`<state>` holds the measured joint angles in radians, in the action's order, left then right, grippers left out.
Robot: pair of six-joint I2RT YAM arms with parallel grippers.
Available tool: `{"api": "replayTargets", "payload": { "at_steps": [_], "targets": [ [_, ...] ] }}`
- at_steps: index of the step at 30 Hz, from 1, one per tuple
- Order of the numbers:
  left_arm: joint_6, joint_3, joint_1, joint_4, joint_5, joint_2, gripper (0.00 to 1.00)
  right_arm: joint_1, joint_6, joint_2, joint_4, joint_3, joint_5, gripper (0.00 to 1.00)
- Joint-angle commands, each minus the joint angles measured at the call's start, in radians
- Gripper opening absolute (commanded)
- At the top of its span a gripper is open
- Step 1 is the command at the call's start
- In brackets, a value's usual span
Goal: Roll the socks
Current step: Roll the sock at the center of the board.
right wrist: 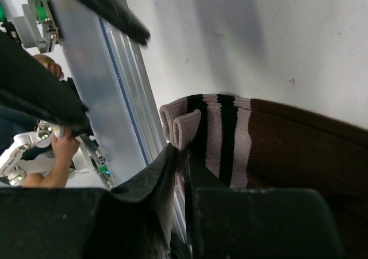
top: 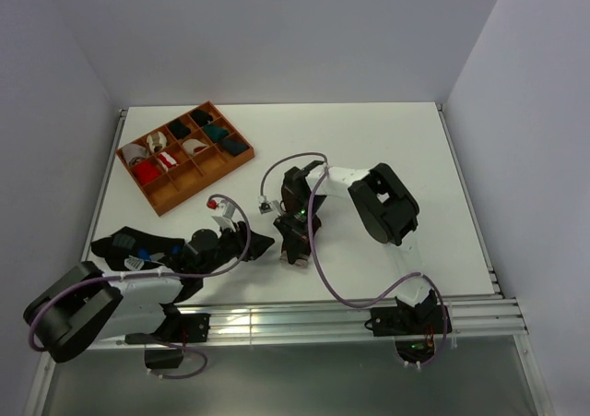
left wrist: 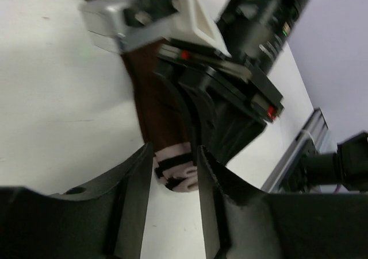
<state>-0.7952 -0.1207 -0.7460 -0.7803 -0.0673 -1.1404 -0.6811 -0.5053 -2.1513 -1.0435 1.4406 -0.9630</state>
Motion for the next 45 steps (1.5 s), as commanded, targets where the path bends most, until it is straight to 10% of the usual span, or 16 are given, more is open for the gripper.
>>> {"api": "replayTargets", "payload": {
  "at_steps": [1,19,45],
  "targets": [
    [0.074,-0.002,-0.032,-0.209,-0.071,-0.071,0.43,0.017,-0.033,-0.012,-0.046,0.037,-0.037,0.06],
    [0.056,-0.039,-0.046,-0.589,-0.262,-0.478,0.49,0.031,-0.065,-0.042,-0.084,0.050,-0.065,0.06],
    [-0.030,-0.010,-0.046,-0.850,-0.316,-0.644,0.55,0.060,-0.061,-0.048,-0.087,0.049,-0.065,0.06]
  ]
}}
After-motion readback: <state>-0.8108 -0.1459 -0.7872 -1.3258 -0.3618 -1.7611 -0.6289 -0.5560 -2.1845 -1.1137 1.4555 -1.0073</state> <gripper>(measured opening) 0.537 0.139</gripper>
